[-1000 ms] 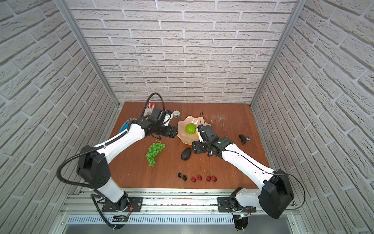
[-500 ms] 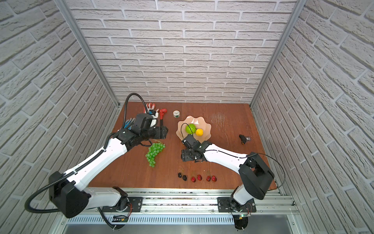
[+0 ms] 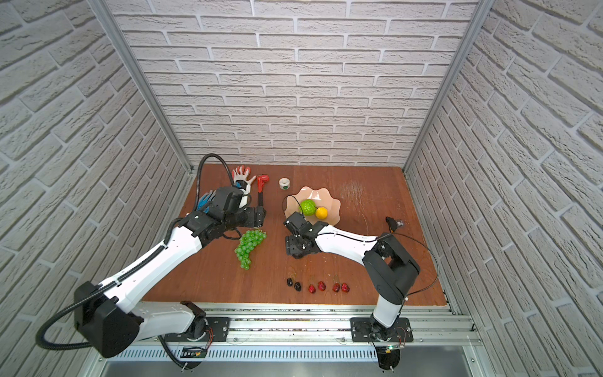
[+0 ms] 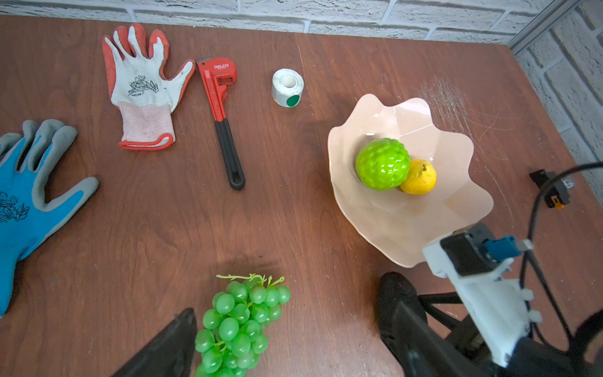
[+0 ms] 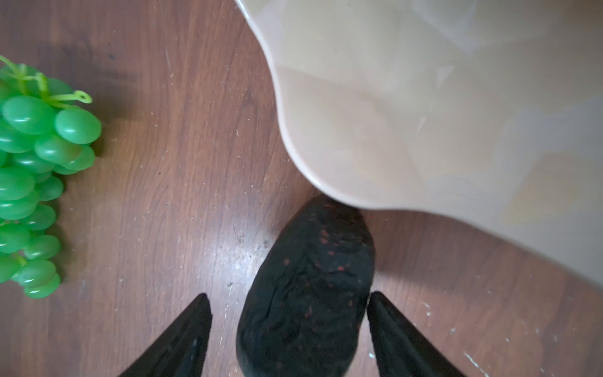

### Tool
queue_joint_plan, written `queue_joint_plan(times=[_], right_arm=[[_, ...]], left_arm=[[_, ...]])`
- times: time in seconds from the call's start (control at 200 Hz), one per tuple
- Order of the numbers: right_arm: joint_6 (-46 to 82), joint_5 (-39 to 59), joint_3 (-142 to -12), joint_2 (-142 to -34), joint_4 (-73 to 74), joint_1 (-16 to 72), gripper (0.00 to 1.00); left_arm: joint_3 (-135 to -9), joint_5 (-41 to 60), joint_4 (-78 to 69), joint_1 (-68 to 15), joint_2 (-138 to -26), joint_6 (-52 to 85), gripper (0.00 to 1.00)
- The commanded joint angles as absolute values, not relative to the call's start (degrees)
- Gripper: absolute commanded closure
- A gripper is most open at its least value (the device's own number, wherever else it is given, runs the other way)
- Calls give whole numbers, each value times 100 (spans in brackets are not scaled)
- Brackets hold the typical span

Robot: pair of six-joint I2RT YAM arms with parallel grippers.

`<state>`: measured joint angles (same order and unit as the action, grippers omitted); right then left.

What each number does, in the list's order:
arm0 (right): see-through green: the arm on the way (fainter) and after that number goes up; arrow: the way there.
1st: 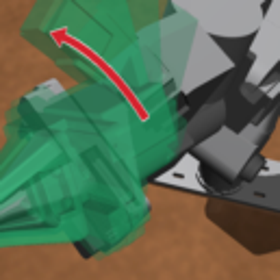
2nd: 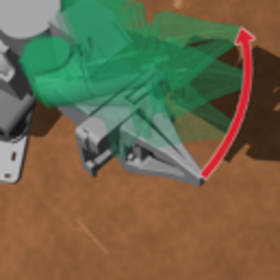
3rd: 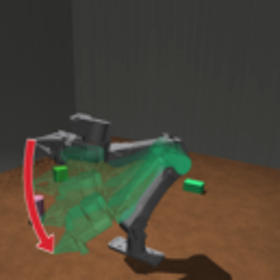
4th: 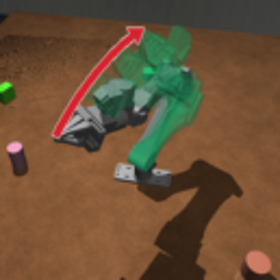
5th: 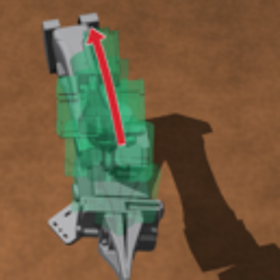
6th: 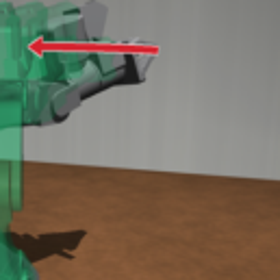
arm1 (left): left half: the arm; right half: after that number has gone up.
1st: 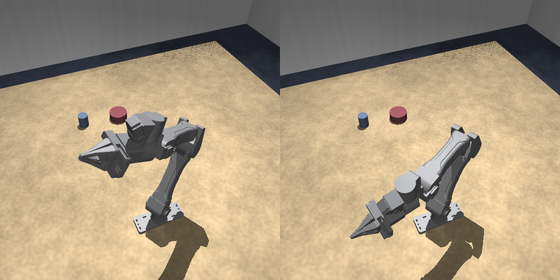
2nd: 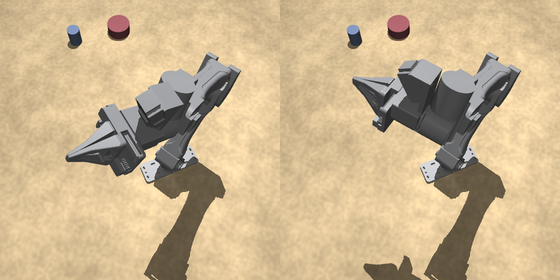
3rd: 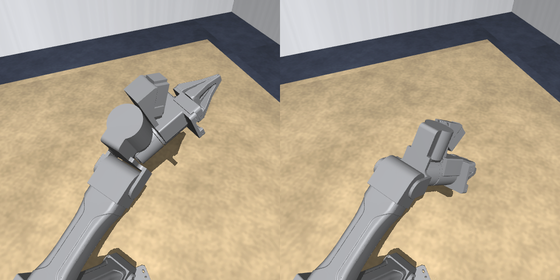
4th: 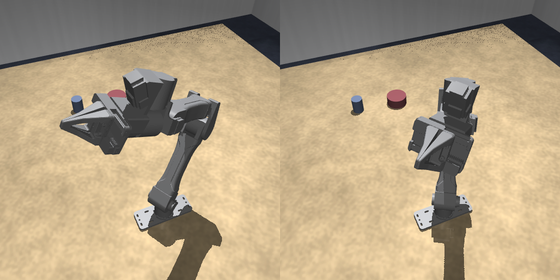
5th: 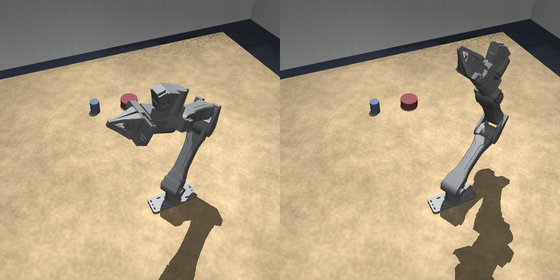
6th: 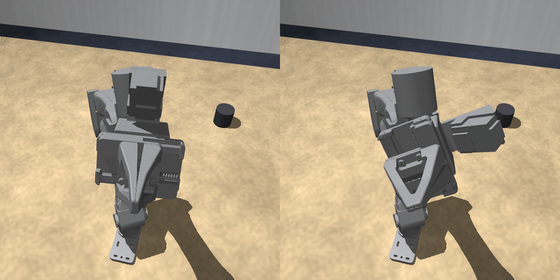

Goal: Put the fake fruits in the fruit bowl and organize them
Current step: 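Grasp the black avocado with the right gripper while the left gripper withdraws, then lift the black avocado and carry it over the bowl with the right gripper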

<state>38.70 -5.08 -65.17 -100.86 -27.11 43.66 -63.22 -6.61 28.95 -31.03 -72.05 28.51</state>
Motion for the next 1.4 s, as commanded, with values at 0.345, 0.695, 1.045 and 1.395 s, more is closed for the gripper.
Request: queue_joint_plan(times=[0.345, 0.695, 1.045, 1.395], right_arm=[[3481, -796, -6667, -10400, -2785, 4545, 38], [3214, -823, -6612, -10461, -2717, 4552, 61], [2720, -508, -6291, -9379, -3012, 4562, 69], [1516, -828, -7557, -8786, -4421, 4191, 66]], left_arm=[[-6214, -784, 2874, -3006, -7056, 2760, 7], [-6144, -850, 2934, -2998, -6968, 2786, 7], [-6144, -1062, 3041, -2938, -6728, 2889, 7], [-6187, -1195, 3144, -2819, -6469, 2958, 7]])
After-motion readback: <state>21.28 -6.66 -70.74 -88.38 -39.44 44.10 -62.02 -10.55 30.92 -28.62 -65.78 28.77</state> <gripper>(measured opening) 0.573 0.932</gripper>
